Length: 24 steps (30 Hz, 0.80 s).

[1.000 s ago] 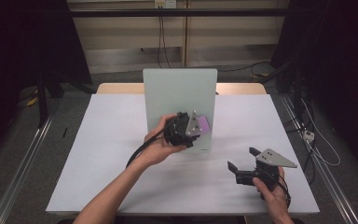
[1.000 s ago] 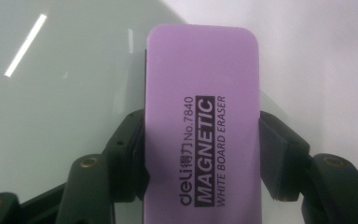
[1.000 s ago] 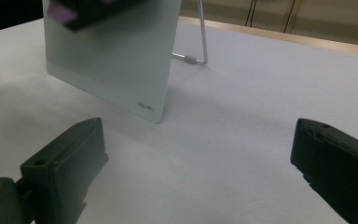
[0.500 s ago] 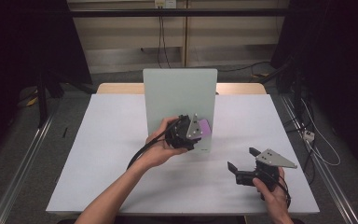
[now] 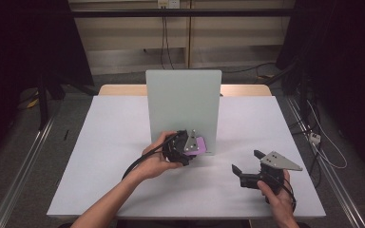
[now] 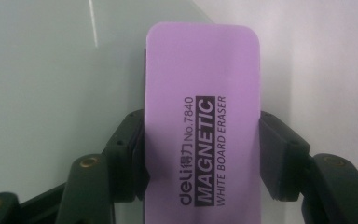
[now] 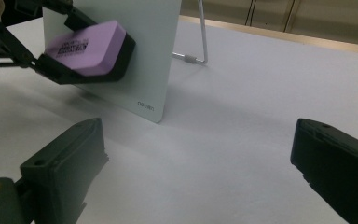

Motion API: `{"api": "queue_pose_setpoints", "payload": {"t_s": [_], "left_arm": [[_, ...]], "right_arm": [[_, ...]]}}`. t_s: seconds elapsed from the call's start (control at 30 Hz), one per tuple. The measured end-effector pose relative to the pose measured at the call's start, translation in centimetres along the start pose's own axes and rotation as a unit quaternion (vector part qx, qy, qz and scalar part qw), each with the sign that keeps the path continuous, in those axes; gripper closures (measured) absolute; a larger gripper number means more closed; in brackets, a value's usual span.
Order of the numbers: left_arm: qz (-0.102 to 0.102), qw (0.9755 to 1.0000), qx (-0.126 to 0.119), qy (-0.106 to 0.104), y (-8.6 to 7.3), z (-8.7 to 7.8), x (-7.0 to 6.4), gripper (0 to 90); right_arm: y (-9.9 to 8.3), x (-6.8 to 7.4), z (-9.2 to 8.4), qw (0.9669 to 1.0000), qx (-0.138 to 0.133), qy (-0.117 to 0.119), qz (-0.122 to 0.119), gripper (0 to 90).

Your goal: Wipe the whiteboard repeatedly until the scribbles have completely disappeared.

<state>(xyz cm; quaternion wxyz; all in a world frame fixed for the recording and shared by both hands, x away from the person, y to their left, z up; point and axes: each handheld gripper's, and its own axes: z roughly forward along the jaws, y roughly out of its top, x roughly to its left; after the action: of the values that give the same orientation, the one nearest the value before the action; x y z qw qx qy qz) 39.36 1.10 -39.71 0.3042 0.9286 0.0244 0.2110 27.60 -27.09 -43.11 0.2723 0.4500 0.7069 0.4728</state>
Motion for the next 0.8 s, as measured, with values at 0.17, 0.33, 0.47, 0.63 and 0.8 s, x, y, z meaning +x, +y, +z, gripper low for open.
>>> {"api": "queue_pose_setpoints", "payload": {"t_s": [0.17, 0.33, 0.47, 0.63, 0.8], "left_arm": [[-0.037, 0.9978, -0.044, 0.033, 0.3, -1.9, 1.8, 41.0], [-0.074, 0.9928, -0.078, 0.053, 0.5, -3.3, 2.9, 41.0], [-0.096, 0.9890, -0.103, 0.044, 0.2, -4.8, 3.5, 41.0], [-0.117, 0.9844, -0.126, 0.037, -0.5, -6.0, 3.9, 41.0], [-0.124, 0.9813, -0.144, 0.031, -0.9, -6.9, 4.1, 41.0]], "right_arm": [[0.0, 0.0, 0.1, 1.0000, 0.000, 0.000, 0.001, 2.8], [0.1, 0.0, 0.1, 1.0000, -0.001, 0.002, 0.000, 2.7], [0.2, 0.2, 0.2, 1.0000, -0.002, 0.004, -0.001, 2.7], [0.2, 0.1, 0.3, 1.0000, -0.002, 0.003, 0.003, 2.8], [0.1, 0.1, 0.3, 1.0000, -0.001, 0.004, 0.002, 2.7]]}}
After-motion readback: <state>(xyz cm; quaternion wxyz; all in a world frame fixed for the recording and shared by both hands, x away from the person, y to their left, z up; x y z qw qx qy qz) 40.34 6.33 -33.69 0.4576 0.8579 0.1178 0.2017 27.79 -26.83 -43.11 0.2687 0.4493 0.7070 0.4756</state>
